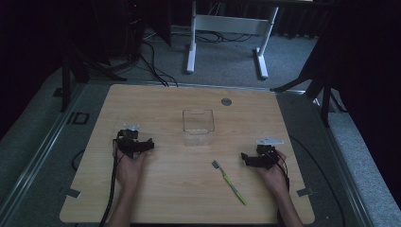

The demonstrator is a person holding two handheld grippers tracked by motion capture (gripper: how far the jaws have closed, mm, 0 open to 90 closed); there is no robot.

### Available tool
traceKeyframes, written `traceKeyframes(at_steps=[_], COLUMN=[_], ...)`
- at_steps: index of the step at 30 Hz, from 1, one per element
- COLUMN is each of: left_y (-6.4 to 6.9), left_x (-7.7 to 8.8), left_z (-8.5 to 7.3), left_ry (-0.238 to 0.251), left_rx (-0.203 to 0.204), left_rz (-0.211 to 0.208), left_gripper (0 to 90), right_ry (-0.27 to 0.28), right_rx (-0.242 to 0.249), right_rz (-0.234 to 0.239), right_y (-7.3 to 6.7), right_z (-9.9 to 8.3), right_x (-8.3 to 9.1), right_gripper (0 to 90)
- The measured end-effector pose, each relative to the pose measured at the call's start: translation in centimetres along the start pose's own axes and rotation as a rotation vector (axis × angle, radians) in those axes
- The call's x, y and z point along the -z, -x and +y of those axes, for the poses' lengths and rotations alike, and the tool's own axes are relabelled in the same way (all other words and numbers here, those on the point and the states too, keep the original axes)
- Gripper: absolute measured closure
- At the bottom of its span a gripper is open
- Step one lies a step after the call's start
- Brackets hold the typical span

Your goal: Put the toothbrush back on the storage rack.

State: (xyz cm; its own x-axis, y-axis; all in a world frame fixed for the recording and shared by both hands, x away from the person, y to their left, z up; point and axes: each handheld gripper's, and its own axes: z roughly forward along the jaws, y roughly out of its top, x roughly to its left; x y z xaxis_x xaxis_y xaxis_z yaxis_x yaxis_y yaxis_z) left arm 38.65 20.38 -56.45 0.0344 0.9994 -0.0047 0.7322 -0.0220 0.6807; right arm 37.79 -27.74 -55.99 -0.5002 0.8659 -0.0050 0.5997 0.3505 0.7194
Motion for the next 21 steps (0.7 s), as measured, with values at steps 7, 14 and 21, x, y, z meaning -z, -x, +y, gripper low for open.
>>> traceKeyframes(at_steps=[7, 14, 21], left_y=[0.0, 0.0, 0.0], left_x=[0.0, 0.0, 0.0], left_z=[0.0, 0.0, 0.0], left_ry=[0.0, 0.0, 0.001], left_rx=[0.0, 0.0, 0.0], left_rz=[0.0, 0.0, 0.0], left_gripper=[1.4, 1.4, 1.4], right_ry=[-0.011, -0.05, -0.042], right_rx=[0.004, 0.009, -0.001], right_rz=[0.001, 0.005, 0.004], right_y=[-0.1, -0.7, -1.1], right_z=[0.2, 0.7, 0.8], right_x=[-0.1, 0.1, 0.3], right_gripper=[14.7, 22.9, 32.1])
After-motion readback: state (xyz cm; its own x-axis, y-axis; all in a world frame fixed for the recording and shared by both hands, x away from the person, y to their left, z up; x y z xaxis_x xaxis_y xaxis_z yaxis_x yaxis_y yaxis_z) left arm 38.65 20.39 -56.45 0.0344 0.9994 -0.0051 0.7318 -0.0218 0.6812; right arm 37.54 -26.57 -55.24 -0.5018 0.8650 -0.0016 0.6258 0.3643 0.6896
